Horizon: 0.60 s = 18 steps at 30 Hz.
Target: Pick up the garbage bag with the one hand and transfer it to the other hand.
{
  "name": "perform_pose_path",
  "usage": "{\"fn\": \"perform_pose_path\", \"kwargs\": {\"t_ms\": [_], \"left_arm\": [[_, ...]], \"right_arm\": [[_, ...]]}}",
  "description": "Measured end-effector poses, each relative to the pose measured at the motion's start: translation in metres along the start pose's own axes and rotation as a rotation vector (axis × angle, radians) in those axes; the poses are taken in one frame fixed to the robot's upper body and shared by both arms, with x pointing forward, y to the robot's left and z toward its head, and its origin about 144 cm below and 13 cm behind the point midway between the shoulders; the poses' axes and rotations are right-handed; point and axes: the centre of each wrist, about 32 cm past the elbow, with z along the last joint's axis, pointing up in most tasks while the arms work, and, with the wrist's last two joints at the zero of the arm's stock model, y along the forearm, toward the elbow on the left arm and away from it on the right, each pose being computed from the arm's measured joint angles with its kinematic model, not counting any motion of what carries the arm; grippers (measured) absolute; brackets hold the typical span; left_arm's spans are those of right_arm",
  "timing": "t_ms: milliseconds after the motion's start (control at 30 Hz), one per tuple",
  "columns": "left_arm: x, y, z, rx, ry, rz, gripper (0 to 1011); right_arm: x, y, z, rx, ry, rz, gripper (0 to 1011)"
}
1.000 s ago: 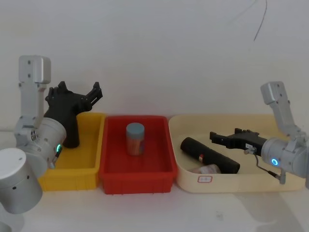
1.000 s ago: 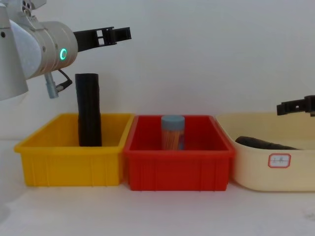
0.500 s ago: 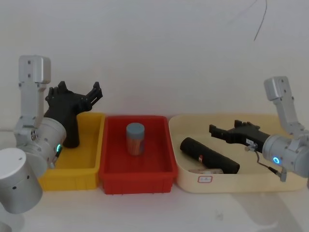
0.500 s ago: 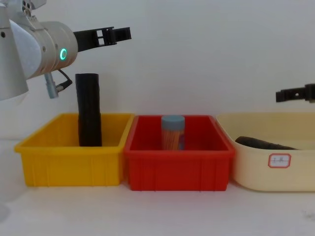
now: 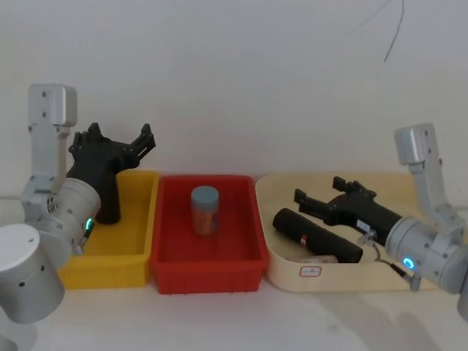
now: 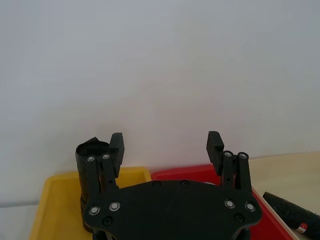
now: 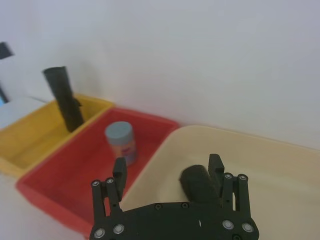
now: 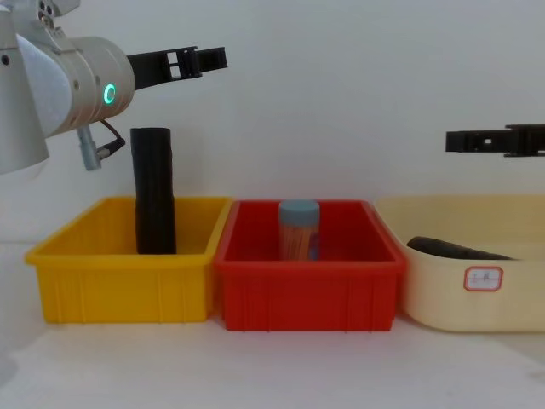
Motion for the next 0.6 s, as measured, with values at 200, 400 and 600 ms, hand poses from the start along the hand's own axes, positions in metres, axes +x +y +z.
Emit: {"fn": "perform_pose_path", "kwargs": {"t_ms": [200, 400, 600], "left_arm": [[0.0, 0.0, 0.0, 0.0, 0.0, 0.0, 1000], [0.0, 0.0, 0.0, 0.0, 0.0, 0.0, 1000], [0.0, 0.0, 0.0, 0.0, 0.0, 0.0, 1000]], "right_arm": [[-0.015, -0.006, -0.008, 0.036, -0.006, 0.046, 1000], [-0.023, -0.009, -0.011, 0.055, -0.009, 0.069, 1000], [-0.027, -0.011, -0.013, 0.066, -0.01, 0.082, 1000]]}}
